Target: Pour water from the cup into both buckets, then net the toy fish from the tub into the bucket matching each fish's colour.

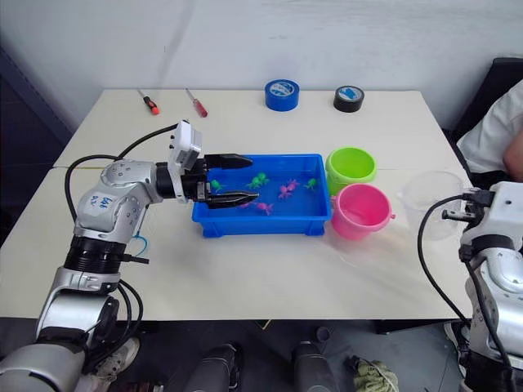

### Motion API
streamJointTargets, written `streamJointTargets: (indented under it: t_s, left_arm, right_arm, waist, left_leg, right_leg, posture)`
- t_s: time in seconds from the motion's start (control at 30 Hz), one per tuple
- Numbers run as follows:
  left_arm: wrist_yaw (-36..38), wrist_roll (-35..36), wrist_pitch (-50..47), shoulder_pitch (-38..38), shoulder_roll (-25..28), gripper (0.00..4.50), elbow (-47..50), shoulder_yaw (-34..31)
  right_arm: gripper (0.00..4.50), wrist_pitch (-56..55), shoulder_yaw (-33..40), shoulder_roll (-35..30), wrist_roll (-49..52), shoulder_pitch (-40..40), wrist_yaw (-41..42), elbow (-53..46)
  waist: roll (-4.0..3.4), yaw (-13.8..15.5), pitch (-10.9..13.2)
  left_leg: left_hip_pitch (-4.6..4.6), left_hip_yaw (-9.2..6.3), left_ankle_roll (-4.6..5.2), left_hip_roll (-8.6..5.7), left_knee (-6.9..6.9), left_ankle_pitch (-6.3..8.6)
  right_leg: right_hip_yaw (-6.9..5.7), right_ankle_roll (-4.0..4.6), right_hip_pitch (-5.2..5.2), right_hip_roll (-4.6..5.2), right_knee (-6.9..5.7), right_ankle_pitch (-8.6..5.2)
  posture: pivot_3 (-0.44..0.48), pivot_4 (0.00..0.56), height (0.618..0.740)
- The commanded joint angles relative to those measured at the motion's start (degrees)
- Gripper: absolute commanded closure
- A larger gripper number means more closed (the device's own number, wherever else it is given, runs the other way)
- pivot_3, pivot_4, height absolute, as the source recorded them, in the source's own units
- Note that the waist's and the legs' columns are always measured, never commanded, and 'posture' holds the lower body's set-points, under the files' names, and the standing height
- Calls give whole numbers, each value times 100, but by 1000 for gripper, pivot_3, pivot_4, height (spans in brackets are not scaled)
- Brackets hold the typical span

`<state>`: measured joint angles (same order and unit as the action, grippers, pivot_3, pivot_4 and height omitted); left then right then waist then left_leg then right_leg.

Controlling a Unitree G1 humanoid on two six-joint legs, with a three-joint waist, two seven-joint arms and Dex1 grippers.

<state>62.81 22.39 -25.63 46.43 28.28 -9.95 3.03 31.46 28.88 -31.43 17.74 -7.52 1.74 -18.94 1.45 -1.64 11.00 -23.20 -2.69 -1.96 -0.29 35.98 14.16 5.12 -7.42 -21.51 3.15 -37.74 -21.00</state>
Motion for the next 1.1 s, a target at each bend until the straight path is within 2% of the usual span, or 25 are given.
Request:
streamJointTargets:
  t_s: [0.03,0.37,0.7,1.1]
  left_arm:
    - [123,92,-13,85,135,0,135,-99]
    - [308,35,-100,46,245,0,166,26]
    - [318,8,-79,21,236,0,182,23]
    - [298,11,-95,-69,255,0,282,20]
  right_arm:
    - [4450,-55,-64,-298,-241,-180,87,-340]
    - [4450,-296,-387,-779,-858,-304,475,-277]
    - [4450,-560,-722,-894,-1386,-295,791,-249]
    - [4450,-1002,-1245,-1146,-2520,-427,722,20]
  waist:
    - [0,-2,0]
    - [0,4,0]
    - [0,-3,0]
    - [0,-2,0]
  left_leg:
    - [0,0,0,0,0,0]
    - [-2,-1,0,0,0,0]
    - [-2,0,0,0,2,0]
    - [-2,0,-1,1,1,0]
  right_leg:
    - [0,0,0,0,0,0]
    - [-2,0,0,1,1,0]
    - [-1,0,0,0,1,0]
    - [-1,0,-2,-1,0,0]
  posture:
    - [0,150,734]
    - [0,150,734]
    - [0,150,734]
    - [0,150,734]
